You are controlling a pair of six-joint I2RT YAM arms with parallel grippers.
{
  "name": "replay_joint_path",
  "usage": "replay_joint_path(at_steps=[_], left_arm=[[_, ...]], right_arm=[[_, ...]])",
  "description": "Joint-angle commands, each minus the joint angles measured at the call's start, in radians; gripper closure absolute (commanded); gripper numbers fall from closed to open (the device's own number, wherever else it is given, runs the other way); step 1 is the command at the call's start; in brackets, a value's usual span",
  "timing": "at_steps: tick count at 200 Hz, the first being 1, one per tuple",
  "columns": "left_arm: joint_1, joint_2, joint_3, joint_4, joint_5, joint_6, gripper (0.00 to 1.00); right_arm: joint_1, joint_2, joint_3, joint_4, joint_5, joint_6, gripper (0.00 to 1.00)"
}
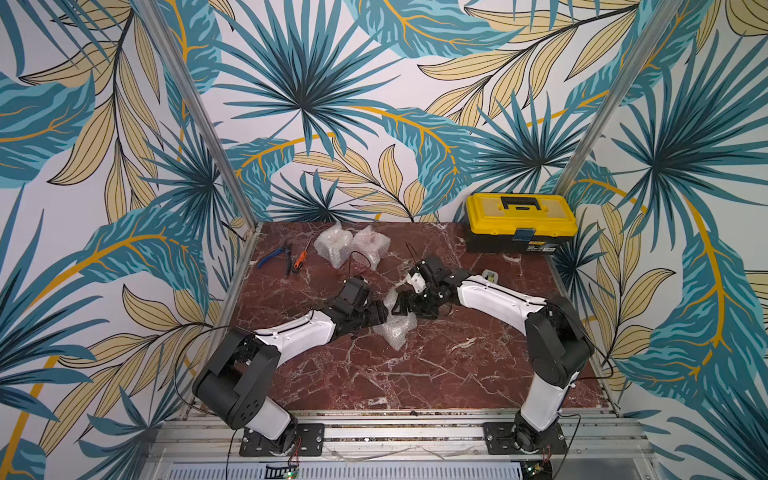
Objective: Wrap mugs in bubble wrap
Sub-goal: Wrap the mug in bubble wrap.
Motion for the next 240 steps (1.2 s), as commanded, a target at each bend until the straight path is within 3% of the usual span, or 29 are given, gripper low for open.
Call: replay_joint_path(at_steps=[1,102,136,168,197,216,240], left_arm=[[-0.013,0.043,0.001,-0.079,-0.025,0.003,0.29],[-0.019,0.098,-0.014,-0.073,-0.035,-0.023,0.27],[-0.019,0.112,-0.034,-0.054,-0.034,-0.033,0.33],[-0.020,0.115,-0.039,-0.049,-0.033,-0.034,0.34],[-0.020,0.116,-0.038,-0.036,-0.018,-0.021,0.34],[-0.022,0.118,-0.034,-0.029,-0.002,-0.001,0.34],[-0.024,0.121,-0.027,-0.028,0.009,0.033,0.34]], right_arm=[[0.009,-0.021,-0.038,0.014,-0.044,-0.010,0.20],[0.010,0.142,-0.048,-0.059,0.073,-0.024,0.21],[0.010,0.135,-0.054,-0.034,0.059,-0.014,0.22],[0.007,-0.072,-0.109,0.068,0.108,-0.013,0.22],[-0.033,-0.359,-0.315,0.283,0.322,-0.003,0.13],[-0.159,-0.468,-0.452,0.415,0.357,0.035,0.12],[-0.382,-0.517,-0.511,0.409,0.226,0.068,0.12]])
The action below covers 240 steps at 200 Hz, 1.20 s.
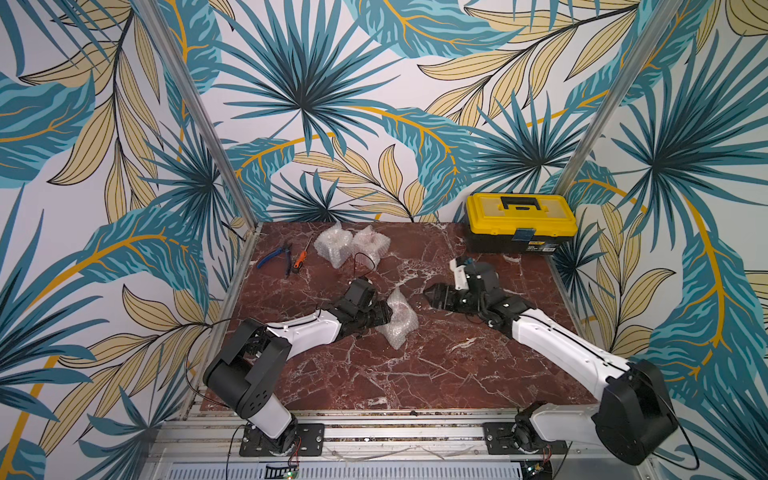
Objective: Wrap mugs in bubble wrap
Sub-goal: Wrap the mug in bubble wrap, then tear off the tape using the Tape Cutter.
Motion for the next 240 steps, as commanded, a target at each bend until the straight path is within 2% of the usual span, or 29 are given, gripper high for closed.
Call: replay_joint_path(at_steps=[1,20,37,69,88,106,201,240], left_arm=[[-0.006,0.054,-0.030,-0.109,-0.005,0.056,0.34],[-0.006,0.063,-0.019,-0.109,0.009,0.093,0.34],[-0.006,0.075,-0.003,-0.109,0.031,0.132,0.34],[-0.008,0.110,0.033,-0.109,0.060,0.194,0.34],[-0.008,0.125,0.052,-0.110,0.070,0.214,0.34],[-0.008,0.134,0.066,-0.111,0.078,0.223,0.34],[-0.009,0.139,0.074,-0.111,0.081,0.221,0.34],[-0.010,0.144,0.083,-0.111,0.087,0.220,0.34]], right_arm=[[-0.184,-0.001,-0.080,0.052,-0.035,0.044,0.12],[-0.358,0.040,-0.064,0.013,-0.185,0.053,0.17],[-0.489,0.088,-0.069,0.061,-0.330,0.080,0.28],[-0.611,0.213,-0.012,0.076,-0.439,0.069,0.38],[-0.636,0.310,0.040,0.072,-0.535,0.050,0.46],[-0.644,0.369,0.075,0.053,-0.565,0.028,0.50],[-0.654,0.492,0.153,-0.041,-0.532,-0.058,0.51],[-0.653,0.542,0.162,-0.011,-0.593,-0.075,0.52]])
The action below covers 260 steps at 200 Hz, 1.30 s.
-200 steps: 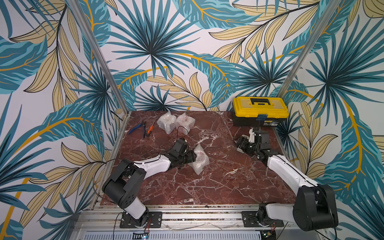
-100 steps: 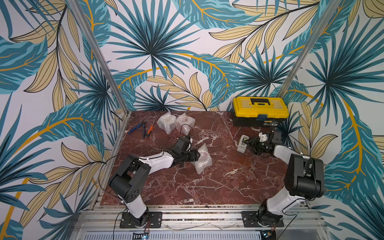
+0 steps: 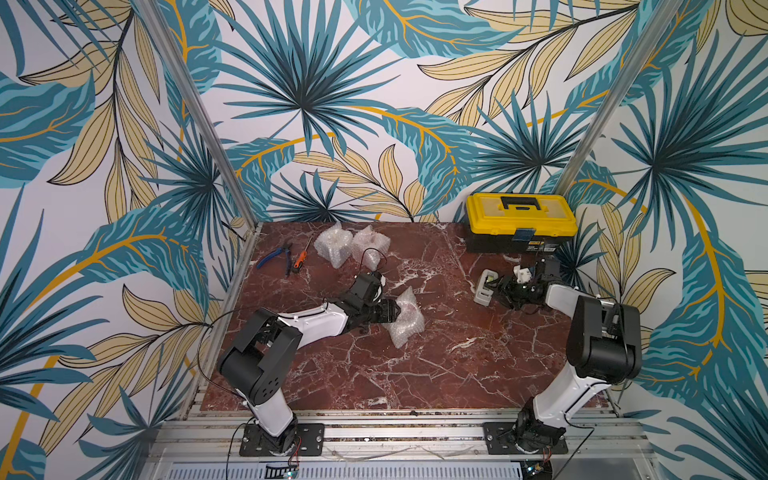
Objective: Wrap mugs in bubble wrap
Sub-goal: Tear off the tape using the Tape Cutter.
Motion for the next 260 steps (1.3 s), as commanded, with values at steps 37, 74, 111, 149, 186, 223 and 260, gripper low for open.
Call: replay_joint_path(at_steps=[37,74,111,149,186,223,260], left_arm=[[-0.012,0.057,-0.001,-0.125,-0.004,0.032,0.34],[-0.014,0.059,-0.005,-0.125,-0.005,0.031,0.34],[-0.016,0.062,-0.005,-0.124,-0.007,0.029,0.34],[-0.017,0.064,-0.001,-0.125,-0.006,0.028,0.34],[-0.017,0.064,-0.005,-0.124,-0.007,0.027,0.34],[-0.017,0.064,-0.004,-0.125,-0.006,0.026,0.34],[-0.017,0.060,-0.003,-0.125,-0.006,0.026,0.34]], right_arm=[[0.003,0.088,0.009,0.085,-0.133,0.010,0.53],[0.002,0.029,-0.026,0.100,-0.102,-0.009,0.55],[0.003,-0.037,-0.047,0.092,-0.079,-0.028,0.54],[0.002,-0.014,-0.048,0.094,-0.095,-0.029,0.53],[0.002,0.011,-0.025,0.045,-0.061,-0.050,0.53],[0.003,0.059,-0.007,0.045,-0.081,-0.041,0.53],[0.002,0.100,-0.017,0.127,-0.171,0.030,0.53]])
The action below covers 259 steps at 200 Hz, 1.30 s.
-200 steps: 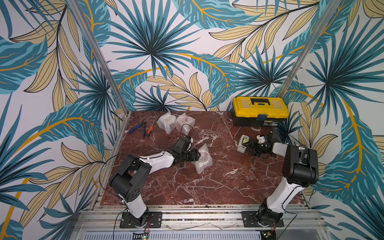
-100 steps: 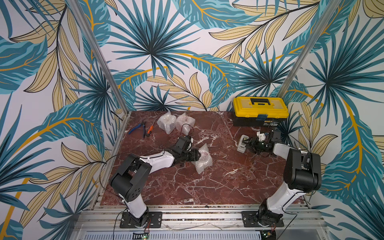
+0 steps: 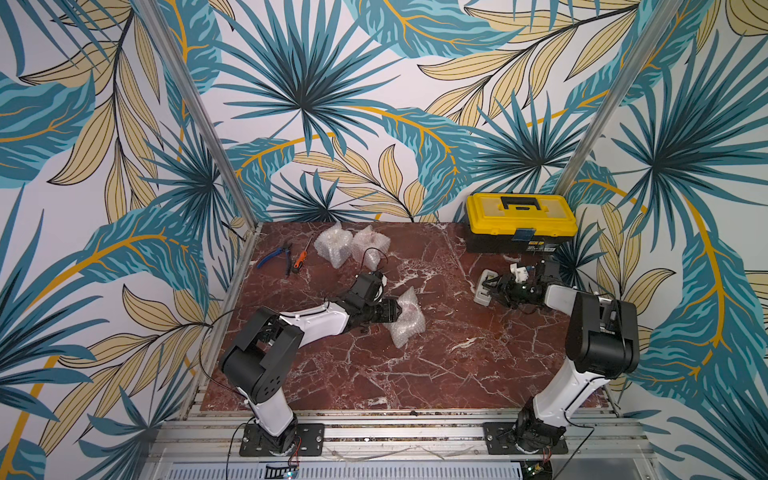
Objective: Wrap mugs in bubble wrap
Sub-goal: Tear off the tape using the Tape Cutter.
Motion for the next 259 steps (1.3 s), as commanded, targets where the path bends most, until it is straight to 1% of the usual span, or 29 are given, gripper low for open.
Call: replay_joint_path(at_steps=[1,20,53,87,107,129,179,210,225,259], left_arm=[[-0.015,0.049,-0.016,-0.122,-0.017,0.027,0.34],[-0.015,0.052,-0.012,-0.122,-0.015,0.027,0.34],[-0.015,0.049,-0.010,-0.122,-0.013,0.026,0.35],[-0.017,0.050,-0.010,-0.122,-0.012,0.025,0.35],[-0.017,0.049,-0.011,-0.122,-0.011,0.024,0.35],[-0.018,0.049,-0.010,-0.122,-0.010,0.024,0.35],[-0.020,0.050,-0.006,-0.122,-0.012,0.024,0.35],[-0.021,0.053,-0.006,-0.120,-0.012,0.022,0.35],[-0.022,0.058,-0.003,-0.120,-0.011,0.022,0.35],[-0.025,0.063,0.001,-0.121,-0.013,0.022,0.35]], right_arm=[[0.005,0.058,-0.012,0.037,-0.040,0.047,0.53],[0.006,0.070,-0.028,0.093,-0.066,0.093,0.55],[-0.001,0.081,-0.067,0.221,-0.101,0.186,0.65],[-0.011,0.084,-0.094,0.301,-0.110,0.239,0.75],[-0.015,0.084,-0.108,0.362,-0.124,0.274,0.85],[-0.015,0.065,-0.119,0.418,-0.136,0.306,1.00],[-0.013,-0.041,-0.140,0.541,-0.162,0.382,1.00],[-0.010,-0.091,-0.181,0.548,-0.186,0.403,1.00],[-0.007,-0.119,-0.206,0.488,-0.187,0.372,1.00],[0.024,-0.207,-0.240,0.233,-0.148,0.204,1.00]])
